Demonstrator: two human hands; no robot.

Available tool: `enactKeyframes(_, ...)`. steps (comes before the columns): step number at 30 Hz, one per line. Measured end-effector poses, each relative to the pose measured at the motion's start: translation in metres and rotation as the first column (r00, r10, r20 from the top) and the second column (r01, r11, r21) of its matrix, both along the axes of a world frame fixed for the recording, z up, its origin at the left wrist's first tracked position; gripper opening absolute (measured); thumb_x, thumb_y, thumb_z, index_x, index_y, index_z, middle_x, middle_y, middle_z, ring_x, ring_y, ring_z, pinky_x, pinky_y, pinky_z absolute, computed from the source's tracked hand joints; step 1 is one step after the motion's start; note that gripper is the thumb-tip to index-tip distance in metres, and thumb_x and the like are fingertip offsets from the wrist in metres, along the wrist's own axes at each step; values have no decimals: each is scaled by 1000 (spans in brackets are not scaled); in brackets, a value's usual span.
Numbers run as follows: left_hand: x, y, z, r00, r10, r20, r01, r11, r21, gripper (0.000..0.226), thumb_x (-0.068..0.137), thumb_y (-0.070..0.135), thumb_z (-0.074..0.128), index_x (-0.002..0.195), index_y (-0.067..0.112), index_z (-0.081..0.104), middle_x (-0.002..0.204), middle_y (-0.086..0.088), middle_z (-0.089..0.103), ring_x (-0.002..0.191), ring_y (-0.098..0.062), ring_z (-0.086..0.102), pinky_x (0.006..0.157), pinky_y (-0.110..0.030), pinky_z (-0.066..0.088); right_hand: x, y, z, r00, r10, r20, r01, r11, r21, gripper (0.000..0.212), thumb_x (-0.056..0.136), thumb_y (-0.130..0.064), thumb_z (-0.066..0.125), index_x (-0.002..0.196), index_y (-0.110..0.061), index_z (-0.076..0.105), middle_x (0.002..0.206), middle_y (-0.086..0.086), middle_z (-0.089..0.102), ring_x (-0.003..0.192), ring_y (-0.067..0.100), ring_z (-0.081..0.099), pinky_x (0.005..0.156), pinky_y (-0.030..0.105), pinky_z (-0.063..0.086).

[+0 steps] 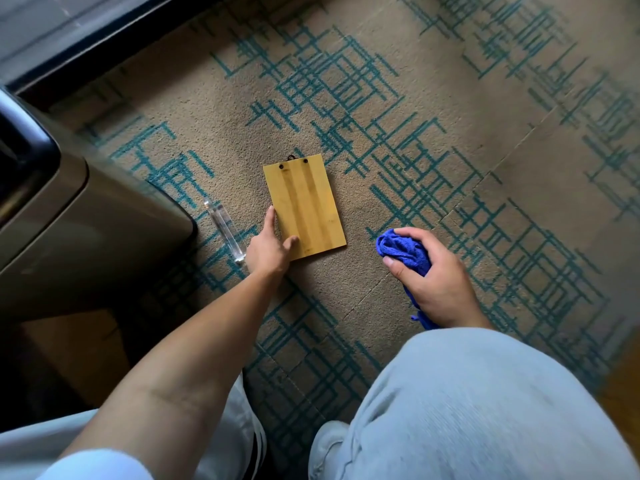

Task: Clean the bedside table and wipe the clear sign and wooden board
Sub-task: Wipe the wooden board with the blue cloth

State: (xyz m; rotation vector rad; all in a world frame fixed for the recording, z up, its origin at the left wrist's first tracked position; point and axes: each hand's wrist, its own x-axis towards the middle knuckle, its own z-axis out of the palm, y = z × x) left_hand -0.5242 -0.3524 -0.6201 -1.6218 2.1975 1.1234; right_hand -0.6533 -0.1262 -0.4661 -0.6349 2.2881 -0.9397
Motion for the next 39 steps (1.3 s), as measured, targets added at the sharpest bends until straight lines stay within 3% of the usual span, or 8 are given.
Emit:
enactKeyframes(6, 0, 2, 1, 995, -30, 98, 30, 1000, 3, 79, 95, 57, 57, 158, 43, 11, 97, -4, 60, 80, -22, 59, 62, -33, 47, 4, -8, 7, 1000, 14, 5, -14, 1000, 0, 40, 84, -30, 79, 121, -32, 63, 113, -17, 72, 104, -5, 66, 93, 16, 48)
enactKeyframes(10, -6, 5, 11, 996, 40, 77, -36, 998, -50, 71, 99, 45, 57, 156, 32, 16, 102, -7, 68, 80, -24, 62, 71, -37, 56, -2, -11, 14, 1000, 10, 0, -10, 1000, 8, 39, 85, -33, 78, 120, -36, 63, 108, -18, 73, 102, 0, 67, 93, 25, 50)
enactKeyframes(14, -33, 3, 43, 969, 48, -242, -68, 995, -73, 53, 101, 30, 56, 150, 31, 36, 103, 5, 69, 75, -10, 67, 62, -31, 57, -12, -17, 21, 997, -66, -37, 64, 997, -51, 29, 89, -53, 61, 116, -42, 61, 98, -12, 75, 94, 7, 70, 92, 37, 54)
enactKeyframes(18, -78, 1, 108, 835, 122, -537, 54, 952, 301, 35, 99, 31, 61, 133, 24, 61, 109, 3, 75, 96, -14, 73, 94, -41, 59, -25, -26, 25, 985, -169, -41, 162, 977, -142, 35, 92, -67, 47, 117, -50, 63, 92, -8, 76, 77, 11, 67, 83, 46, 57)
enactKeyframes(22, -98, 2, 176, 633, 155, -758, 371, 799, 473, 40, 96, 22, 68, 135, 28, 57, 128, 1, 71, 115, -16, 68, 105, -41, 51, -37, -45, 39, 956, -291, -25, 278, 934, -225, 55, 92, -69, 48, 122, -29, 70, 104, -12, 75, 97, 7, 67, 101, 42, 53)
enactKeyframes(32, -72, -38, 261, 697, -409, -589, 634, 736, 239, 19, 93, 19, 72, 112, 22, 72, 104, 0, 75, 96, -19, 70, 91, -36, 58, -32, -79, 81, 979, -205, -1, 197, 943, -268, 37, 99, -59, 47, 114, -28, 63, 102, -12, 67, 92, 7, 62, 78, 26, 44)
enactKeyframes(35, -64, -47, 275, 703, -364, -611, 604, 759, 243, 8, 85, 24, 70, 87, 18, 67, 88, -10, 64, 83, -26, 58, 80, -53, 52, -27, -91, 93, 992, -128, -19, 116, 943, -312, 37, 97, -56, 54, 115, -26, 63, 104, -12, 68, 95, 6, 63, 82, 25, 47)
enactKeyframes(39, -61, -59, 299, 662, -200, -723, 490, 845, 214, 11, 86, 16, 64, 78, 15, 57, 66, 1, 54, 63, -19, 49, 60, -34, 42, -28, -99, 111, 993, 113, 40, -93, 937, -336, 47, 84, -66, 62, 119, -35, 60, 104, -9, 71, 96, 12, 69, 87, 40, 56)
